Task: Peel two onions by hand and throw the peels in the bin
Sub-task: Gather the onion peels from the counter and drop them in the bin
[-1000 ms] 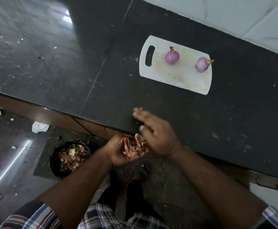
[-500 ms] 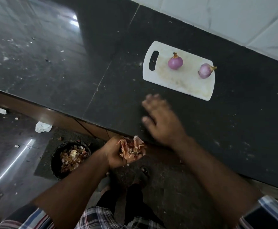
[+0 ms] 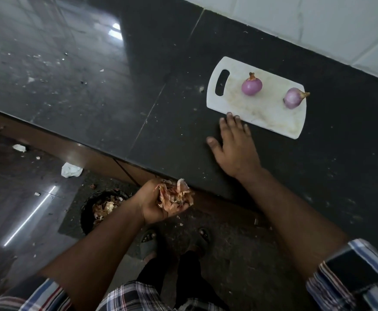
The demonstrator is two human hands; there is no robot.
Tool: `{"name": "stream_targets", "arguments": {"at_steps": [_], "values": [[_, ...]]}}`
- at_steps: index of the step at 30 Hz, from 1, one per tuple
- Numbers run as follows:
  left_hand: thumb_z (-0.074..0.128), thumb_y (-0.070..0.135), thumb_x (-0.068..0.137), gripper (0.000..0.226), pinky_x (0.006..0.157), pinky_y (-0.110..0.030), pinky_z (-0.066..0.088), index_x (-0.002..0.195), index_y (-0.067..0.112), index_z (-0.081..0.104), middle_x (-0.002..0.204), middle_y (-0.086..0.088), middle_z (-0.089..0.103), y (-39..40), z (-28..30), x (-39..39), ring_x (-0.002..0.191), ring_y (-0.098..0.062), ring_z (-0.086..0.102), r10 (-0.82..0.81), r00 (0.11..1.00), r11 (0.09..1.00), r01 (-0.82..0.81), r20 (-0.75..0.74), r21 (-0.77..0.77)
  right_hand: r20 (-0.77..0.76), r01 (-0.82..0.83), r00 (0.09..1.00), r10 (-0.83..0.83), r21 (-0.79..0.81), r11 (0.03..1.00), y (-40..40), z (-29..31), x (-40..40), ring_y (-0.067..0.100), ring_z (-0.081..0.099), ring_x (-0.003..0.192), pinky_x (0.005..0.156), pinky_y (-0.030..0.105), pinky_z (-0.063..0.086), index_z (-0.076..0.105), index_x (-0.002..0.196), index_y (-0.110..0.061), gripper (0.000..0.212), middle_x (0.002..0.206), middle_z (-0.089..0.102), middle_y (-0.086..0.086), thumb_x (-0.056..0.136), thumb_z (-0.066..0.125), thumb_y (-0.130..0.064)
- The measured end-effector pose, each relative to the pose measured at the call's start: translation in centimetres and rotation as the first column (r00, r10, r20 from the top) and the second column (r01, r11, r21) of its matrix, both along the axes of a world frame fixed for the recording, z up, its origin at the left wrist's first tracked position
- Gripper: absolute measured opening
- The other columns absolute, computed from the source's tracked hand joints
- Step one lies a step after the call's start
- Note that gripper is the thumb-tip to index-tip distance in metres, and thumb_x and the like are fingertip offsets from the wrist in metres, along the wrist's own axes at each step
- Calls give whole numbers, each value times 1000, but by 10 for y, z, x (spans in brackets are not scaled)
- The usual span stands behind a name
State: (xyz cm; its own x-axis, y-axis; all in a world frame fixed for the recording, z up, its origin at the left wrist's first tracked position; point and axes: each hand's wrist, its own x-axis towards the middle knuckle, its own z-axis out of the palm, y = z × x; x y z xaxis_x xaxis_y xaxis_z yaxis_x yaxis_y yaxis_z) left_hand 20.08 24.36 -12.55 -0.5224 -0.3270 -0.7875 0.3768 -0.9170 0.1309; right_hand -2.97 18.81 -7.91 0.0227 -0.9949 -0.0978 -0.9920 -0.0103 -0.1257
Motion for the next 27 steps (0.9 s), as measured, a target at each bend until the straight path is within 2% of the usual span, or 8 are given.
{"name": "stream_targets", "arguments": {"at_steps": [4,7,9,12,18,21,25,27], "values": [[42,23,95,36,69,-40,62,91,5,74,93,-12,73,-6,2,8,81,-29,73,-3,1000,1000,3,20,-31,98,-263,961,260,13,965,20,-3,71,31,9,153,124,43,3,22,155,-4,74,164,14,18,101,27,-55],[45,30,97,37,80,-42,60,107,6,71,108,-14,72,-9,6,18,96,-28,71,-15,1000,997,17,27,-69,299,-539,795,528,-50,841,38,3,109,26,23,151,124,42,13,38,149,-6,61,159,33,13,99,36,-42],[42,27,98,35,72,-42,62,103,6,71,101,-13,73,-11,5,25,88,-29,73,6,999,999,-4,36,-52,334,-452,821,463,-113,885,19,4,102,24,26,150,124,44,16,43,147,-9,58,157,38,10,99,39,-41],[41,22,97,36,68,-39,62,94,8,74,92,-8,75,-13,6,35,80,-25,75,25,998,999,-23,57,-41,271,-177,944,188,-66,982,-31,8,75,24,14,153,124,46,13,32,153,-12,64,164,23,8,101,37,-48],[38,17,96,41,70,-38,60,89,5,76,91,-5,74,-20,5,50,79,-20,75,67,998,998,-67,-20,-6,111,-36,993,38,-19,999,-101,2,104,30,8,153,125,44,6,22,155,-6,76,165,13,15,101,29,-58],[36,16,96,38,71,-39,60,93,4,72,91,-8,73,-22,2,58,79,-22,75,111,993,994,-111,-47,8,151,-206,967,204,-5,979,-73,3,145,29,8,153,125,42,4,22,155,-4,71,165,14,16,102,29,-52],[44,37,102,42,68,-35,62,98,9,75,96,-11,75,-23,7,68,82,-23,75,96,995,990,-96,0,-103,425,-563,739,523,-37,826,15,13,178,20,28,149,124,38,18,46,145,-6,53,156,39,11,102,42,-36],[43,30,103,37,63,-34,62,99,8,73,93,-11,75,-25,13,71,80,-23,75,112,994,988,-113,-20,-101,447,-482,742,500,-164,861,31,13,162,20,43,141,121,37,27,60,133,-6,46,145,54,10,99,49,-33]]}}
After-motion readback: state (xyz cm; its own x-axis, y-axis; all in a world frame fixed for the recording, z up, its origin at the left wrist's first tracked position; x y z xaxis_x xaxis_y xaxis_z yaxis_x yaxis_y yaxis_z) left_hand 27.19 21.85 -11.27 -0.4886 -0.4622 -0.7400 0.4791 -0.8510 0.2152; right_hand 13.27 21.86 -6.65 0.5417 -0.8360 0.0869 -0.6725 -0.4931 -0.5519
